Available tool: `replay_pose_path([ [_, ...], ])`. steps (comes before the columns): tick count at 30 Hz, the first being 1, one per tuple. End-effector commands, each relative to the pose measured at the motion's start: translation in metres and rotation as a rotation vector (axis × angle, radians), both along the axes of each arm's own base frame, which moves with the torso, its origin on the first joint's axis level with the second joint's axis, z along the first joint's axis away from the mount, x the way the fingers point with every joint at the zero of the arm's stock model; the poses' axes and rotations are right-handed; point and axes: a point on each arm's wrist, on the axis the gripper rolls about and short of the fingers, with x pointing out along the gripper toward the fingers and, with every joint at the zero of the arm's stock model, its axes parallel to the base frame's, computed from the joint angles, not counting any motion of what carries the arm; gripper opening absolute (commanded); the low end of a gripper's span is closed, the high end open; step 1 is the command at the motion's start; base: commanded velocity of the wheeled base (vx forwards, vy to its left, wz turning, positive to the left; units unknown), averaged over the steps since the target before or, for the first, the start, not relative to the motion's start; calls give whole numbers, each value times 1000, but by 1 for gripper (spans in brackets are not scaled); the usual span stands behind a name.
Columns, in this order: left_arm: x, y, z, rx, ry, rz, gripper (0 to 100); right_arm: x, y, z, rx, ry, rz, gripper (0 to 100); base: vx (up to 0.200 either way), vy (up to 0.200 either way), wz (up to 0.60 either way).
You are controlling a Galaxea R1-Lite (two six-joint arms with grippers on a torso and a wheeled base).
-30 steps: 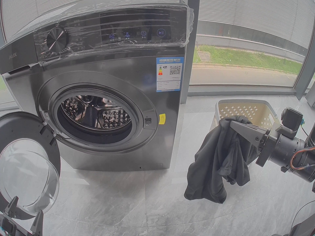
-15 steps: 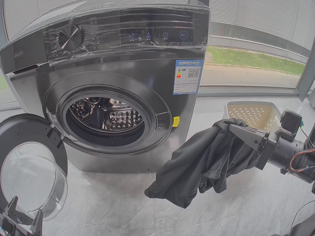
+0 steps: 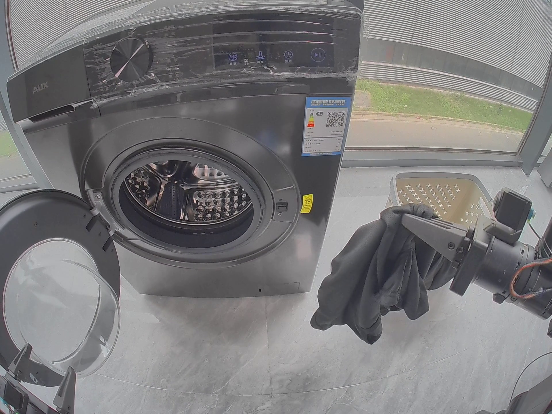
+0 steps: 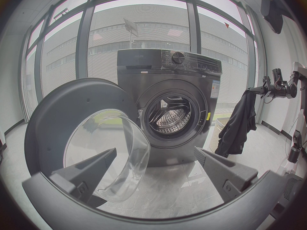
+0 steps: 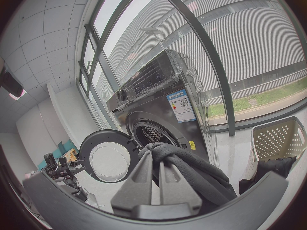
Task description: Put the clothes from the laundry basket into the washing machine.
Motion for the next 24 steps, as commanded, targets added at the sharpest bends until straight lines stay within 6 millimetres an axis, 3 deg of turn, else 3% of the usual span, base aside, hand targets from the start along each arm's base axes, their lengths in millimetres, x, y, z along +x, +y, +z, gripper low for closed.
replay_pose_path([
  [1, 0, 0, -4, -1, -2, 0, 100, 0, -1, 0, 3, 0, 11, 0, 0, 0, 0],
  [13, 0, 0, -4, -1, -2, 0, 100, 1, -5, -4, -5, 4, 82, 0, 0, 200, 0],
  [22, 0, 0, -5, 2, 0, 0, 100, -1, -3, -7, -17, 8, 95, 0, 0, 0, 0],
  [24, 0, 0, -5, 1, 0, 0, 100, -2, -3, -9, -27, 11, 98, 0, 200, 0, 0],
])
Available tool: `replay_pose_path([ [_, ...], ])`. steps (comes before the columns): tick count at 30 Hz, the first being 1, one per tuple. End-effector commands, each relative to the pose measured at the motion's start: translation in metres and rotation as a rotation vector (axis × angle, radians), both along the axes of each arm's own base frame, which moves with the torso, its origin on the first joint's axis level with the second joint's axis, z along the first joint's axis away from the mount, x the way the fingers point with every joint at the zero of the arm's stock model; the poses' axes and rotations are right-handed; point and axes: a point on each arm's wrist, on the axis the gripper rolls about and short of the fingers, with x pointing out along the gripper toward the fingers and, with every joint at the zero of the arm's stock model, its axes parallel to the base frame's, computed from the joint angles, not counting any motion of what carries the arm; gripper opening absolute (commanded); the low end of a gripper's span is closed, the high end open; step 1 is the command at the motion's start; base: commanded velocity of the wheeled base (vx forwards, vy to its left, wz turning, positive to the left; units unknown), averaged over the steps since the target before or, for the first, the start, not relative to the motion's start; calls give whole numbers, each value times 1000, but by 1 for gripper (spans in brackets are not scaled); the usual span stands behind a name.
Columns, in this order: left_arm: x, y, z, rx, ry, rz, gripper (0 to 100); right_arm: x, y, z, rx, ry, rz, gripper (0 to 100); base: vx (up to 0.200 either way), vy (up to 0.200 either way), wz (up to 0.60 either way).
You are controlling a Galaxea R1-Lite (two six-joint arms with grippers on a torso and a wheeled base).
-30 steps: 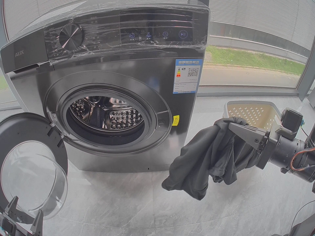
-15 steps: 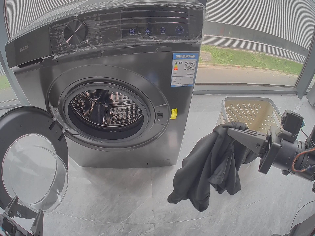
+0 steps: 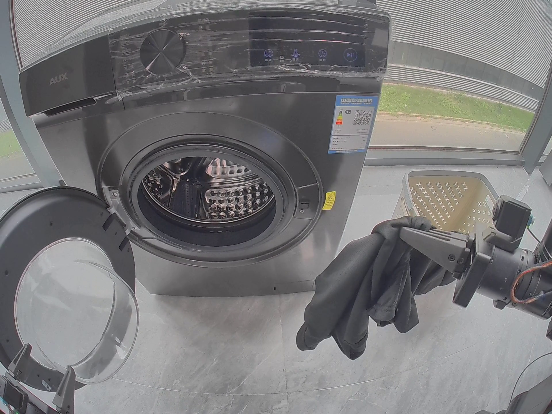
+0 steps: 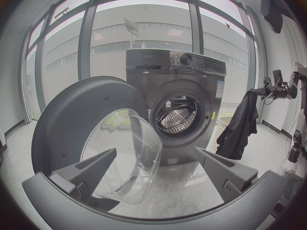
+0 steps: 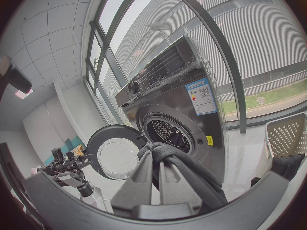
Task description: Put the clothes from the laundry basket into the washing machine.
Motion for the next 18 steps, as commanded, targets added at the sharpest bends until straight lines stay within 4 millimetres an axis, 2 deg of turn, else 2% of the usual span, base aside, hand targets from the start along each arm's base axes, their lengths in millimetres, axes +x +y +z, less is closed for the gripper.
replay_pose_path([
  [1, 0, 0, -5, -2, 0, 0, 100, -1, 1, -4, -16, 5, 9, 0, 200, 0, 0],
  [8, 0, 0, -5, -2, 0, 0, 100, -2, 0, -5, -28, 1, 8, 0, 200, 0, 0],
  [16, 0, 0, -5, 6, -3, 3, 100, -6, 3, -9, -43, -7, 36, 0, 0, 0, 0],
  [18, 0, 0, -5, 3, -1, 1, 100, -7, 4, -10, -47, -2, 41, 0, 0, 200, 0],
])
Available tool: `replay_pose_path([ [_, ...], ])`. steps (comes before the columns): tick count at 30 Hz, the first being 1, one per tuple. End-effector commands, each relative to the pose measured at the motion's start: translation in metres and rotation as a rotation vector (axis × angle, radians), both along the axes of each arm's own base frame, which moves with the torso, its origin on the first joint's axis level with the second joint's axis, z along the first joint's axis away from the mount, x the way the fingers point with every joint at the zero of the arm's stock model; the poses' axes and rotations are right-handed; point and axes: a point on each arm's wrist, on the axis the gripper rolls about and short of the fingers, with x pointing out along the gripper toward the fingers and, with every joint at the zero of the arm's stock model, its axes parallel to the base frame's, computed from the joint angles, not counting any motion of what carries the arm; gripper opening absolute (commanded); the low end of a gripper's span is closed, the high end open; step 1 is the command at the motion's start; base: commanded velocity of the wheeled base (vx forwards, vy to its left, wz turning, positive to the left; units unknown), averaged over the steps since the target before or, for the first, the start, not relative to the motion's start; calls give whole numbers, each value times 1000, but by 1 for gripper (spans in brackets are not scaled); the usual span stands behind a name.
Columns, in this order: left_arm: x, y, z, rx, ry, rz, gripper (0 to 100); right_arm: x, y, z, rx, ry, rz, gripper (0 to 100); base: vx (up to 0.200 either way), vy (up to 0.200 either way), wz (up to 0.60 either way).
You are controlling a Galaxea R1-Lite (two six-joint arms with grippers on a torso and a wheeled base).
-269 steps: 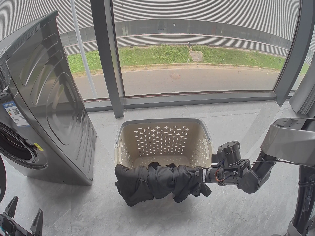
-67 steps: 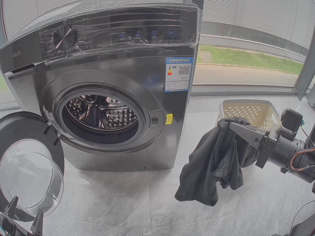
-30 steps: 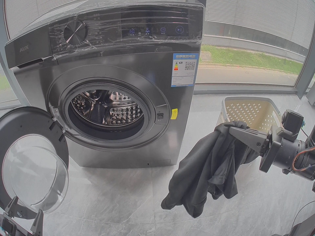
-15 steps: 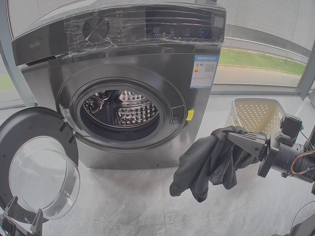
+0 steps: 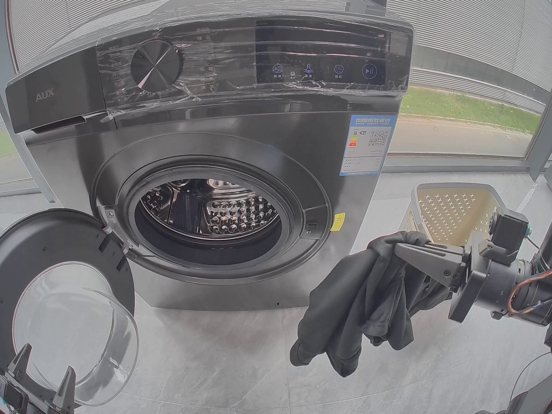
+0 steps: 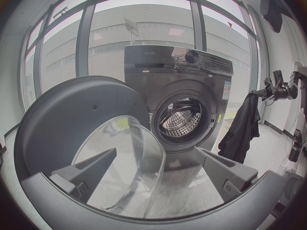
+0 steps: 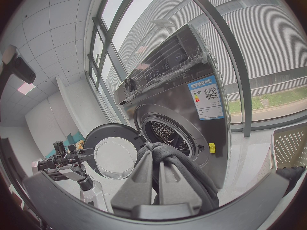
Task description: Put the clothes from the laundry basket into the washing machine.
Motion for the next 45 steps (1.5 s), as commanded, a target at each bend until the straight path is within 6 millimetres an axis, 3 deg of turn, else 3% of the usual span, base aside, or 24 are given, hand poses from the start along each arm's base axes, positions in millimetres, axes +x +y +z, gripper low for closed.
replay_pose_path([
  [1, 0, 0, -5, -3, -2, -1, 100, -2, 2, -3, -7, 11, 14, 0, 0, 200, 0],
  [7, 0, 0, -5, 1, -2, 0, 100, -4, 5, -4, -6, 14, 29, 0, 0, 200, 0],
  [21, 0, 0, -5, -1, -2, 4, 100, 1, 11, -7, -22, 31, 48, 0, 0, 0, 0],
  [33, 0, 0, -5, 8, -1, 7, 100, -12, 23, -12, -37, 35, 138, 0, 0, 0, 0],
  [45, 0, 0, -5, 2, -1, 2, 100, -9, 26, -13, -41, 48, 140, 0, -50, 0, 0],
])
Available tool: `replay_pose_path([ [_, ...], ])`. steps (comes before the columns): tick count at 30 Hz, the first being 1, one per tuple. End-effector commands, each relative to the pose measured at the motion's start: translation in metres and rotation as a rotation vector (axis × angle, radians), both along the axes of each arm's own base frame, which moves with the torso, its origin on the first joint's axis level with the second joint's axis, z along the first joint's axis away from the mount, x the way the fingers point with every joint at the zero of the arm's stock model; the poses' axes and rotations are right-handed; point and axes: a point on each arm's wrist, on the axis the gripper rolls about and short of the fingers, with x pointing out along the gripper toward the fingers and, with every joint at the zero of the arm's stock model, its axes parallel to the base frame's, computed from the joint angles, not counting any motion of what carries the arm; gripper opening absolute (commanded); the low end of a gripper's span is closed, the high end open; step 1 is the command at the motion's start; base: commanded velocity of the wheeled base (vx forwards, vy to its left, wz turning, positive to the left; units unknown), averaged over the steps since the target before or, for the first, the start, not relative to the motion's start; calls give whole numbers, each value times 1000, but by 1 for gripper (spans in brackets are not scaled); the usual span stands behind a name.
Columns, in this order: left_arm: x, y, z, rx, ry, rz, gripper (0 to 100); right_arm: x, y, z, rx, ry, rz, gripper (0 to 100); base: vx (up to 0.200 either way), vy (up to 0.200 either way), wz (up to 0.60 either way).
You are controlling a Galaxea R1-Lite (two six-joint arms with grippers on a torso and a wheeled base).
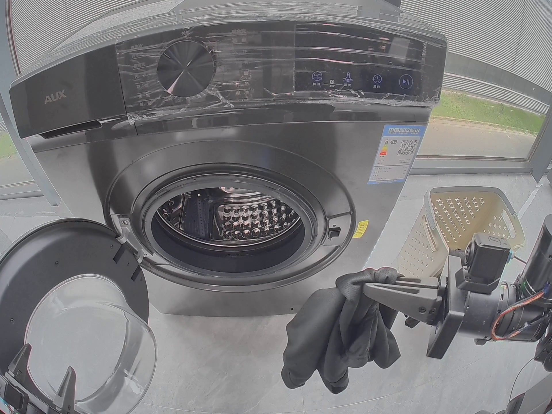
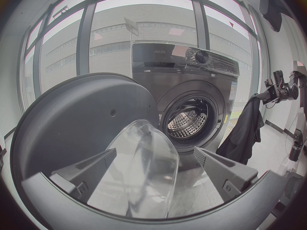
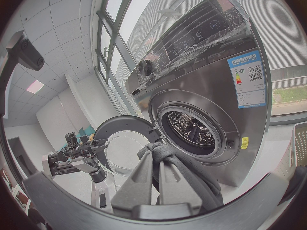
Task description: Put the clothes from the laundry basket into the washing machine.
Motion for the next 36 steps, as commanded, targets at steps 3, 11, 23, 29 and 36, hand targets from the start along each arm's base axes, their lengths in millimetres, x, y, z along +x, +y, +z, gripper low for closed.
replay_pose_path([
  [3, 0, 0, -5, -3, -1, 1, 100, 3, 4, -2, -2, 4, 4, 0, 0, 0, 0],
  [11, 0, 0, -5, 8, -3, 2, 100, 10, 16, -4, 19, -13, 1, 0, 0, 0, 0],
  [23, 15, -9, 61, -3, 105, -413, 100, 41, 56, -6, 36, -30, -194, 0, 0, 0, 0],
  [29, 43, -12, 70, 29, 195, -578, 100, 48, 77, -7, 57, -15, -253, 0, 0, 0, 0],
  [36, 72, -20, 79, 27, 280, -758, 100, 62, 98, -11, 96, 6, -258, 0, 0, 0, 0],
])
